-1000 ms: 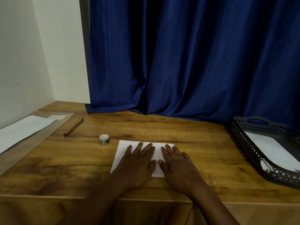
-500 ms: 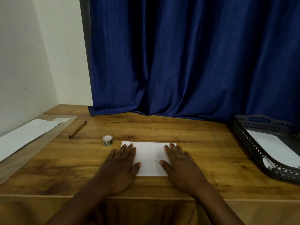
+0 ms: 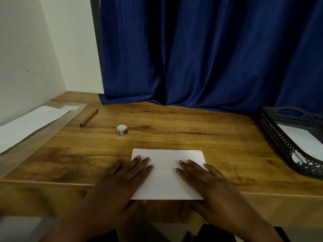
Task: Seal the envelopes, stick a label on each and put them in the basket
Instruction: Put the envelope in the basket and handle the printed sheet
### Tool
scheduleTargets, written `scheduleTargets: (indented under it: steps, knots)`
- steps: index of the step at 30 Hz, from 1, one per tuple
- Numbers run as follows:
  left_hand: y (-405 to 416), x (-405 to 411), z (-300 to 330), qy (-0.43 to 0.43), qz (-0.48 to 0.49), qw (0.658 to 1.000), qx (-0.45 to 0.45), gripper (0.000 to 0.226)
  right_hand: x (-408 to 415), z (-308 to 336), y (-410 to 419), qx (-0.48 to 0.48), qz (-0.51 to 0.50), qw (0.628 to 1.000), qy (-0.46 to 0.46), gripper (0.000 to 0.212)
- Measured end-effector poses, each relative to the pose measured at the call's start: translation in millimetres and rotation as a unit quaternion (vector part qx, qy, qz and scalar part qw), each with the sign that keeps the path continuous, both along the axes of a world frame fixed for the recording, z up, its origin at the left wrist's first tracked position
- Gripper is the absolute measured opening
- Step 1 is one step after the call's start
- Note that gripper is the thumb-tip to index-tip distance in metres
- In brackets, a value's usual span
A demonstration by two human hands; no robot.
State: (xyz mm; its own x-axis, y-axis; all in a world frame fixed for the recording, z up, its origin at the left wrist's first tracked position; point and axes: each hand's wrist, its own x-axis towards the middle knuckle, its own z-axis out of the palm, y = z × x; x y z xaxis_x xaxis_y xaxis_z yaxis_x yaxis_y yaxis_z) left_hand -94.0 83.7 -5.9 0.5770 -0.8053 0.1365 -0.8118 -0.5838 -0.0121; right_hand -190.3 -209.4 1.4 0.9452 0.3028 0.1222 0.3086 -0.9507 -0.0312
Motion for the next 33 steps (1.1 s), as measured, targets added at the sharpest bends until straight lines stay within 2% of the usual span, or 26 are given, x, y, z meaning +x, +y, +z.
scheduleTargets:
  steps: [3,6,9,11,14,16,18,21,23,25,30,33]
  knots:
    - [12.9,-6.6,4.7,0.056,-0.039,0.997,-0.04,0.068,-12.1,4.8,-6.5,0.09,0.029,0.995,-0.013,0.07]
    - [21.2,-11.5,23.4,0.107,-0.062,0.978,-0.168,0.046,-21.7,23.5,-14.7,0.25,0.031,0.967,-0.048,0.049]
    - [20.6,-16.6,47.6,0.109,-0.052,0.951,-0.284,0.02,-22.9,51.1,-16.5,0.363,0.014,0.93,-0.061,0.026]
    - [16.0,-13.2,62.3,0.154,-0.03,0.92,-0.359,0.031,-18.1,69.0,-17.5,0.433,0.012,0.899,-0.067,0.009]
    - [6.9,5.4,77.5,0.301,-0.037,0.863,-0.404,0.028,-4.4,89.1,-19.7,0.52,0.004,0.853,-0.055,0.01]
    - [-2.7,25.2,82.4,0.322,-0.027,0.844,-0.427,0.022,12.2,94.7,-21.9,0.55,-0.012,0.834,-0.046,0.014]
    - [-14.3,44.4,83.1,0.327,-0.015,0.841,-0.431,0.022,34.2,92.0,-24.5,0.562,-0.042,0.825,-0.047,0.015]
    - [-28.5,74.8,70.8,0.297,0.025,0.865,-0.404,0.022,65.2,76.7,-30.4,0.557,-0.089,0.825,-0.031,0.013]
    - [-31.9,89.6,60.3,0.258,0.052,0.888,-0.377,0.017,79.9,61.8,-35.4,0.528,-0.113,0.841,-0.013,0.006]
    - [-32.0,94.9,49.9,0.224,0.054,0.908,-0.35,0.024,85.5,49.3,-38.3,0.492,-0.138,0.86,-0.007,0.015]
    - [-22.3,82.1,32.2,0.154,0.022,0.952,-0.263,0.034,70.1,29.9,-43.8,0.341,-0.083,0.936,-0.011,0.024]
    - [-17.8,69.7,23.5,0.139,0.016,0.964,-0.227,0.041,57.6,19.6,-46.6,0.264,-0.06,0.962,0.037,0.051]
